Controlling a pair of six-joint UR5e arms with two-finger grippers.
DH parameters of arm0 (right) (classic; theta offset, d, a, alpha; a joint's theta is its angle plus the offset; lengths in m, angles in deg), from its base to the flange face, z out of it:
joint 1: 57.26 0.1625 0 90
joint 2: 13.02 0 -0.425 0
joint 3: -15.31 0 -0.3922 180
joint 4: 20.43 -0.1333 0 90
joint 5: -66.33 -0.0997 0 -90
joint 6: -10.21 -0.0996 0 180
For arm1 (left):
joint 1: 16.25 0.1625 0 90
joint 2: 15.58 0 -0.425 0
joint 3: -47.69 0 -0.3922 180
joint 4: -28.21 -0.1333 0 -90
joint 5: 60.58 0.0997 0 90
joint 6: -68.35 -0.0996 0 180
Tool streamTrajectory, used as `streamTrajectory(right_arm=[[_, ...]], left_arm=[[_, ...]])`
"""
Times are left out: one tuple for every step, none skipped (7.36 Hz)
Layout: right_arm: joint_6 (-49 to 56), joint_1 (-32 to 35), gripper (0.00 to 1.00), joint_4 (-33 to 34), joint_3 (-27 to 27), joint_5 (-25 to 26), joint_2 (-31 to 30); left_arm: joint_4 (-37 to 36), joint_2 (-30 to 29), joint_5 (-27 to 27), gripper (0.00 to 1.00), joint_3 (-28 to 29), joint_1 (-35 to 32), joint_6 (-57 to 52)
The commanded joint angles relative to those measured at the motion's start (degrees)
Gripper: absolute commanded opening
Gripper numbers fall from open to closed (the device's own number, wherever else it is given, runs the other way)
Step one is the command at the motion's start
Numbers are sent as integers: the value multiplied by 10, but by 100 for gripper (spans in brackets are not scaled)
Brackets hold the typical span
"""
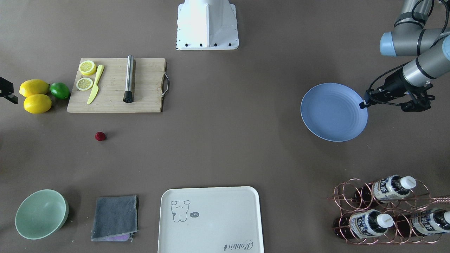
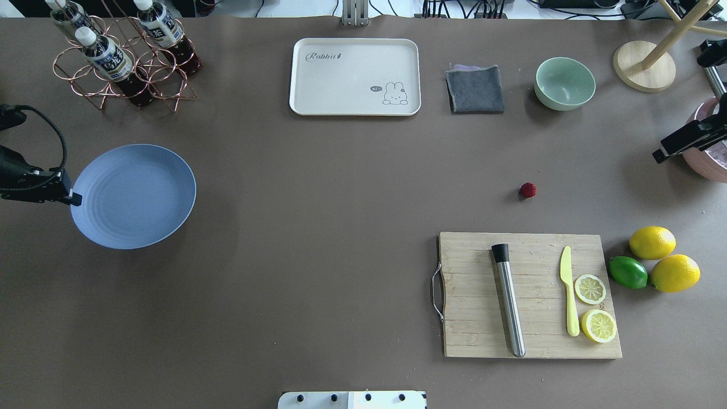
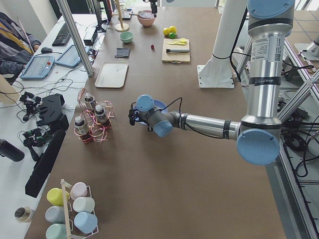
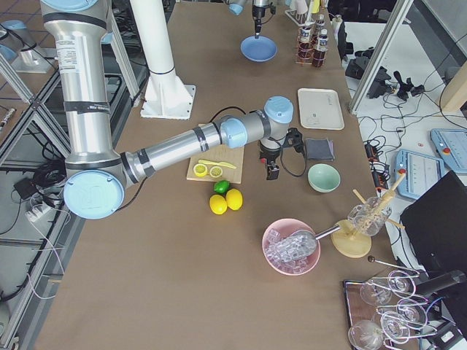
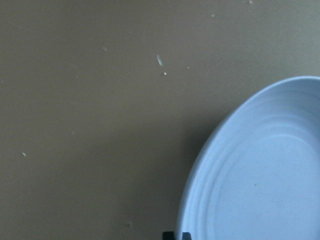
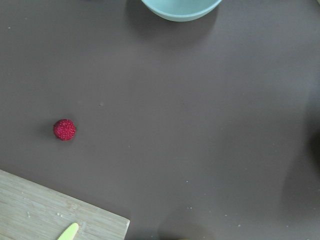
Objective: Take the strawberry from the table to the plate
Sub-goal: 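Push the blue plate inward with the left gripper while the right approaches the strawberry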
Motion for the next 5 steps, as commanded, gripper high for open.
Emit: streamTrajectory(right_arm=[[-65,-63,99,-1,-17,25,52],[-106,-88,99,-45,-47,37,67],[-194,-129,99,-153,-85,71,67],[-264,-170,98,-234,-124,94,72],[-298,-198,96,-258,-154,123,90]], left_arm=[[-1,-26,33,0,-54,54,132],[-1,-55,55,0,-63,90,187],[-4,-82,77,0,-66,117,227],[-25,-113,102,0,-67,140,254],[-70,-156,139,0,-67,163,272]])
